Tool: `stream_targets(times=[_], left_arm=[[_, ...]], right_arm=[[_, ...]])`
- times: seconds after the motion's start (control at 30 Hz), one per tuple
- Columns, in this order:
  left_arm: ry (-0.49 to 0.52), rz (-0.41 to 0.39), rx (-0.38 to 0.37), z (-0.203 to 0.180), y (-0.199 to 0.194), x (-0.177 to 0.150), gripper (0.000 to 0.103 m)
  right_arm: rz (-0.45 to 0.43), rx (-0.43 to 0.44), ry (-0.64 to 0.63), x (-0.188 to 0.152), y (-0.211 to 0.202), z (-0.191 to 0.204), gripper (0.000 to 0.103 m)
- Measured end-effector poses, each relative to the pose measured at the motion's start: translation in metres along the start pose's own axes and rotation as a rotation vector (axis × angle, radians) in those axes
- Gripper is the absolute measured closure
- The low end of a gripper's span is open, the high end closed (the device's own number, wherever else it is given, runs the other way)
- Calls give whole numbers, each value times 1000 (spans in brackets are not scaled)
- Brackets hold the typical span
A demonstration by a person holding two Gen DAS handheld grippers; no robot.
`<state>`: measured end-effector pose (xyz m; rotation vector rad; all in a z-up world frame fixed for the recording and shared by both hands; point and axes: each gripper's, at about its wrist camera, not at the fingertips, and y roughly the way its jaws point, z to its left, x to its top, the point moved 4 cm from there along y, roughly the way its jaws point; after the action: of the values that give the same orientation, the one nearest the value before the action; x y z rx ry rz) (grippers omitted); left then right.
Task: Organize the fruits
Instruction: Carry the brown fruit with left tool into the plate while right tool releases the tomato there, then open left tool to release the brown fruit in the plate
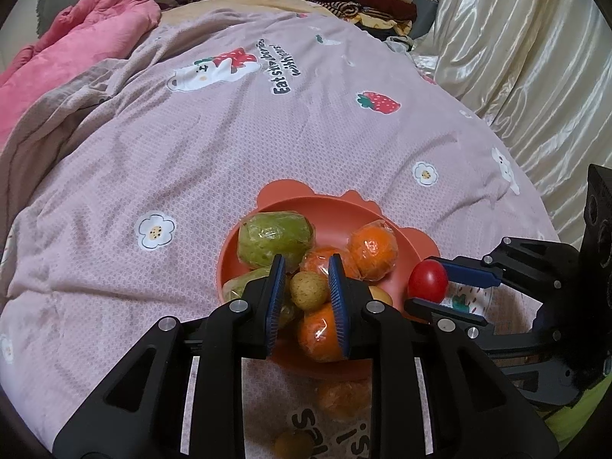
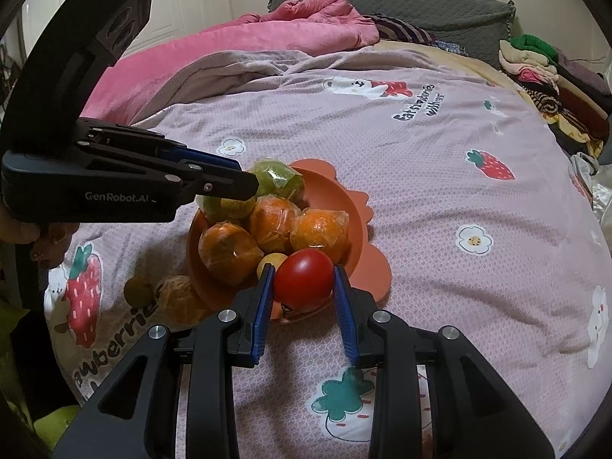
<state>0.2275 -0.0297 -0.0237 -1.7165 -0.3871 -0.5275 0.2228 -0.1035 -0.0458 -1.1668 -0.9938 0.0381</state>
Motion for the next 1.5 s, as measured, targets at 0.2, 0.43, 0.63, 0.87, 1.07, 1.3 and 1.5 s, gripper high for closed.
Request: stream_targets(times=[0.2, 0.43, 0.63, 0.87, 1.07, 1.3, 1.5], left_arm=[[1, 0, -3, 0, 0, 0, 87], [1, -1, -2, 0, 0, 0, 87], [-2, -4, 0, 0, -2, 1, 81], [-6, -16, 0, -1, -7, 3, 74], [-10, -38, 3, -2, -16, 3, 58], [-11, -64, 16, -2, -27, 1, 46], [-12, -89, 17, -3, -39, 0, 38]], right_arm=[[-1, -2, -3, 0, 0, 0, 71], [-7, -3, -1, -1, -4, 0, 64], [-8, -4, 1, -2, -9, 2, 57], [-14, -7, 15, -4, -15, 4, 50], [-26, -13, 28, -5, -22, 3, 43], [-37, -28, 31, -5, -29, 5, 35], [-43, -38, 33, -5, -35, 7, 29]])
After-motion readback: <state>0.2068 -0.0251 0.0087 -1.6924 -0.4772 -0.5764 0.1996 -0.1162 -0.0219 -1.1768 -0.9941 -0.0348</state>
